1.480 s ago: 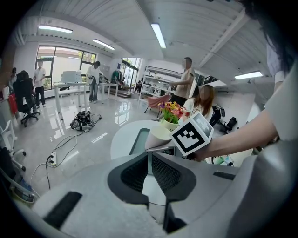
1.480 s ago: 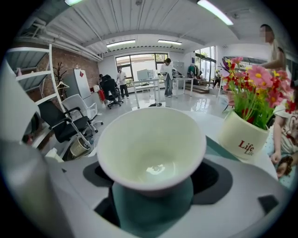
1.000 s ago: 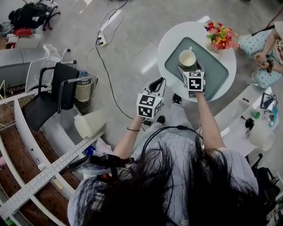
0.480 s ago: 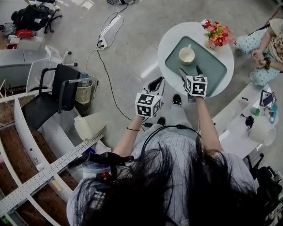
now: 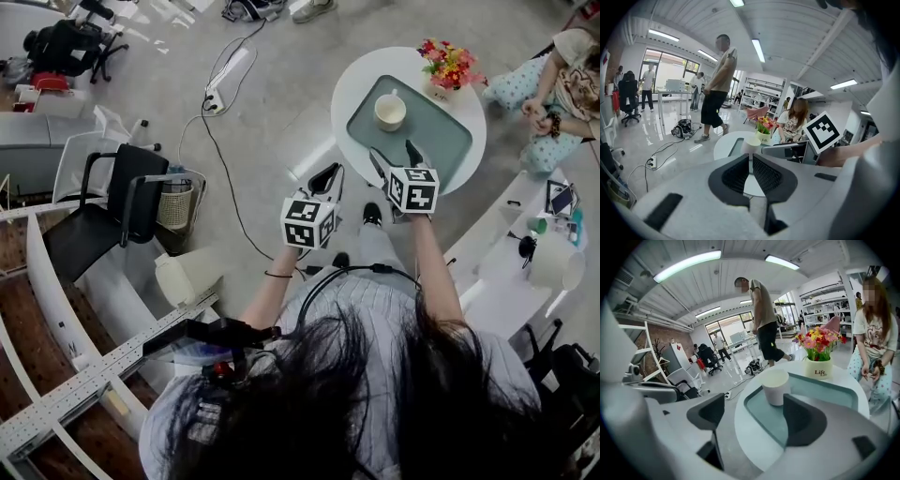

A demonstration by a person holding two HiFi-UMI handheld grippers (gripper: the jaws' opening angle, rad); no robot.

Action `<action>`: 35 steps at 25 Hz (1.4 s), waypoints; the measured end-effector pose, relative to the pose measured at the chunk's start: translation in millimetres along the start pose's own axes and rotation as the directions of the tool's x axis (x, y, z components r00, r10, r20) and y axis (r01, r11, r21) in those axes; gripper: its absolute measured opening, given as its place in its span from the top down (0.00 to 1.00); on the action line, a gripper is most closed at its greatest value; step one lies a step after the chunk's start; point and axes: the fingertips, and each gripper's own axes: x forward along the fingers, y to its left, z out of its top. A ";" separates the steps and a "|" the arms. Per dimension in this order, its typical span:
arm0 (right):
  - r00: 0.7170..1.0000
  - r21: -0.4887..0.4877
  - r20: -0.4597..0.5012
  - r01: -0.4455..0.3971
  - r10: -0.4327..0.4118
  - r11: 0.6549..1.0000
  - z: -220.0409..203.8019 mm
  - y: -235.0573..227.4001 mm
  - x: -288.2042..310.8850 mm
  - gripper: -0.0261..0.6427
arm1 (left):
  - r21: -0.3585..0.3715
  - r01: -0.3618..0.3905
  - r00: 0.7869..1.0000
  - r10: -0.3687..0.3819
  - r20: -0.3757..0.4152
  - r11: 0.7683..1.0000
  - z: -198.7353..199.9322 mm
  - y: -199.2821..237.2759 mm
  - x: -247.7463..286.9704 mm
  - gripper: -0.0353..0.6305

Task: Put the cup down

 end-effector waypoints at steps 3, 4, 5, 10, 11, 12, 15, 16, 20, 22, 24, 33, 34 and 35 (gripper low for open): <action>1.000 0.002 0.028 0.002 -0.002 1.000 1.8 10.4 -12.6 0.42 | 0.012 0.016 1.000 -0.016 0.013 1.000 -0.7 -3.4 -10.7 0.89; 0.999 0.005 0.038 0.004 -0.004 1.000 2.0 14.0 -16.5 0.45 | 0.017 0.019 1.000 -0.019 0.016 1.000 -2.0 -3.3 -14.4 0.89; 0.999 0.008 0.047 0.005 -0.006 1.000 1.5 17.6 -20.4 0.49 | 0.022 0.020 1.000 -0.020 0.017 1.000 -4.1 -2.9 -18.2 0.89; 0.997 0.019 0.077 0.001 -0.002 1.000 -3.4 38.2 -39.9 0.58 | 0.027 0.017 0.999 -0.018 0.031 0.999 -12.5 -2.7 -38.4 0.89; 0.997 0.029 0.083 -0.004 0.002 1.000 -4.5 44.1 -44.2 0.59 | 0.029 0.018 0.999 -0.019 0.036 0.999 -13.4 -3.0 -43.7 0.89; 0.996 0.036 0.090 -0.009 0.005 0.999 -6.0 50.3 -48.5 0.60 | 0.033 0.020 0.999 -0.021 0.040 0.999 -14.5 -3.4 -49.0 0.89; 0.994 0.032 0.106 -0.016 0.013 0.999 -11.3 66.5 -59.3 0.60 | 0.039 0.021 0.998 -0.023 0.053 0.999 -18.1 -3.6 -62.5 0.89; 0.994 0.027 0.110 -0.018 0.015 0.999 -13.2 72.4 -62.7 0.61 | 0.038 0.019 0.998 -0.022 0.060 0.999 -18.9 -3.1 -67.6 0.89; 0.992 0.020 0.124 -0.019 0.016 1.000 -21.4 102.0 -78.9 0.62 | 0.034 0.020 0.996 -0.023 0.088 0.999 -21.0 0.2 -95.2 0.89; 0.991 0.025 0.130 -0.010 0.006 1.000 -26.3 109.9 -87.6 0.64 | 0.032 0.029 0.995 -0.032 0.100 0.999 -23.0 -2.0 -104.0 0.89; 0.991 0.030 0.135 -0.002 -0.003 1.000 -33.1 116.8 -96.9 0.66 | 0.030 0.036 0.993 -0.039 0.109 0.999 -26.9 -5.1 -111.7 0.89; 0.987 0.042 0.159 0.031 -0.037 0.999 -63.6 145.2 -146.4 0.69 | 0.034 0.102 0.987 -0.105 0.118 0.994 -49.9 -33.9 -144.6 0.89; 0.986 0.048 0.161 0.035 -0.043 0.998 -66.9 148.2 -150.6 0.70 | 0.035 0.109 0.987 -0.113 0.114 0.993 -52.9 -36.0 -147.8 0.89; 0.986 0.052 0.162 0.038 -0.046 0.998 -70.1 151.6 -154.3 0.70 | 0.036 0.115 0.987 -0.118 0.111 0.993 -55.9 -37.5 -151.3 0.89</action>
